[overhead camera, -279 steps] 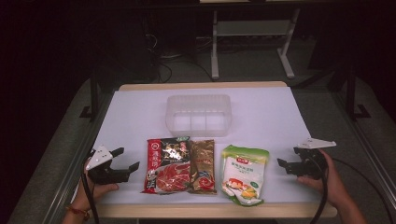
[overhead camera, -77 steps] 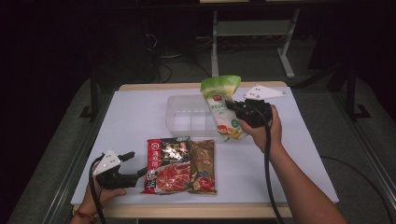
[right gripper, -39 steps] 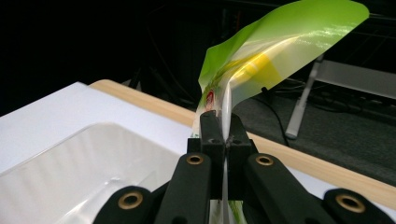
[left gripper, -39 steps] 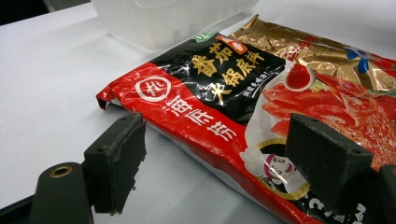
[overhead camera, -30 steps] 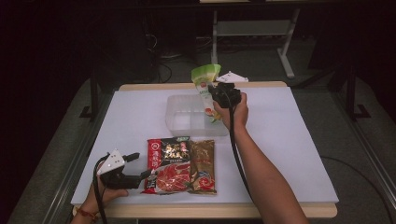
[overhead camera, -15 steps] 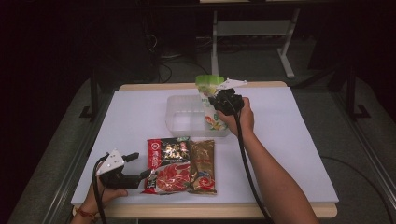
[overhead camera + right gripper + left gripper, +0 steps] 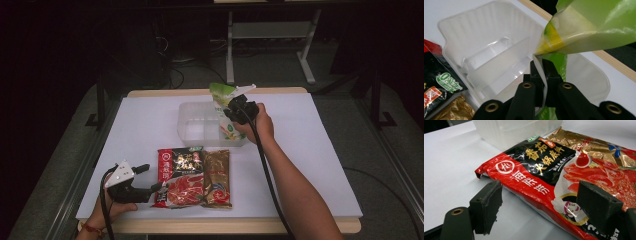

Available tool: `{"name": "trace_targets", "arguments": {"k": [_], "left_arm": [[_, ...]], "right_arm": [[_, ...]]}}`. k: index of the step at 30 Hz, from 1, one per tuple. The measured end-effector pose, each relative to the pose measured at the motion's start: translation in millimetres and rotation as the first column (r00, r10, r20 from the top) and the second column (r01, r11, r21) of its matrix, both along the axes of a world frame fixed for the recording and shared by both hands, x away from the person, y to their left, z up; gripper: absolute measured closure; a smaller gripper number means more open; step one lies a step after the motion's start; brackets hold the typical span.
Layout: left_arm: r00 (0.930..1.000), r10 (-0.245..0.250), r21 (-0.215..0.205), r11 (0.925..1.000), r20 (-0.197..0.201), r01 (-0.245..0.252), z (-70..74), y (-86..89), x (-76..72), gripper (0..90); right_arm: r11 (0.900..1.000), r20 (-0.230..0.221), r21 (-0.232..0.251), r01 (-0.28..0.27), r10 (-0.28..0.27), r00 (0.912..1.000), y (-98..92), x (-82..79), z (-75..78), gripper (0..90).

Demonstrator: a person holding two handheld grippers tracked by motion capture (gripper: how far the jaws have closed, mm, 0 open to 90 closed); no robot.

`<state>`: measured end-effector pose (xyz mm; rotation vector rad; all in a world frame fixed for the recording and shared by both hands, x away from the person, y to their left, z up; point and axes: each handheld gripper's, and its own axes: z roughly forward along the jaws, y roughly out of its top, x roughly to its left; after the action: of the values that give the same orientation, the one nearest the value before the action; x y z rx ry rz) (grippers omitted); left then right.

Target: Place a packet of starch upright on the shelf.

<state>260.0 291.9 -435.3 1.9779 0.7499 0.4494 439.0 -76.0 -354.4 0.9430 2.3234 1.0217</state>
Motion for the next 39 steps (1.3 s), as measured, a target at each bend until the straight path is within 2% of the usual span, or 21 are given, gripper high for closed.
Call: {"name": "trace_targets", "arguments": {"k": [4,7,11,13,15,20,25,33,35,39], "left_arm": [[1.0,0.006,-0.006,1.0,0.0,-0.006,0.2,0.7,0.2,20.2],[1.0,0.008,-0.008,0.9999,0.003,-0.008,0.8,0.5,-0.2,20.3],[0.9999,0.011,-0.005,0.9999,0.002,-0.011,0.5,1.1,-0.1,20.3],[0.9999,0.011,-0.005,0.9999,0.004,-0.011,0.4,1.1,-0.3,20.2],[0.9999,0.012,-0.006,0.9999,0.004,-0.012,0.4,1.2,-0.4,20.3],[0.9999,0.012,-0.005,0.9999,0.005,-0.012,0.5,1.0,-0.7,20.3],[0.9998,0.022,-0.01,0.9997,0.003,-0.022,0.6,2.6,-1.0,20.3],[0.9997,0.023,-0.016,0.9996,0.0,-0.023,0.7,2.3,-0.5,20.3],[0.9998,0.019,-0.016,0.9997,-0.001,-0.019,0.8,1.8,-0.5,20.3],[0.9999,0.017,-0.011,0.9998,-0.004,-0.017,1.0,0.4,0.0,20.3]], "right_arm": [[0.999,0.004,0.037,0.01,-0.011,0.9999,-3.7,-2.2,-6.1,88.8],[0.999,0.013,0.039,0.008,-0.008,0.9999,-5.5,-4.1,-11.4,88.9],[0.997,0.012,0.072,0.018,-0.019,0.9998,-10.3,-5.8,-18.9,88.9],[0.997,0.012,0.078,0.02,-0.021,0.9997,-11.8,-6.4,-22.5,88.9],[0.997,0.034,0.077,0.017,-0.019,0.9992,-12.7,-8.9,-25.7,89.0],[0.996,0.039,0.091,0.02,-0.024,0.999,-15.0,-12.1,-29.3,88.9],[0.996,0.046,0.081,0.022,-0.026,0.9986,-17.1,-14.8,-30.6,88.8],[0.996,0.054,0.09,0.024,-0.029,0.9981,-19.9,-16.1,-31.6,87.6],[0.994,0.058,0.108,0.032,-0.039,0.9975,-21.6,-17.0,-30.1,84.2],[0.993,0.066,0.113,0.036,-0.043,0.9969,-24.8,-18.6,-27.0,80.7]]}}
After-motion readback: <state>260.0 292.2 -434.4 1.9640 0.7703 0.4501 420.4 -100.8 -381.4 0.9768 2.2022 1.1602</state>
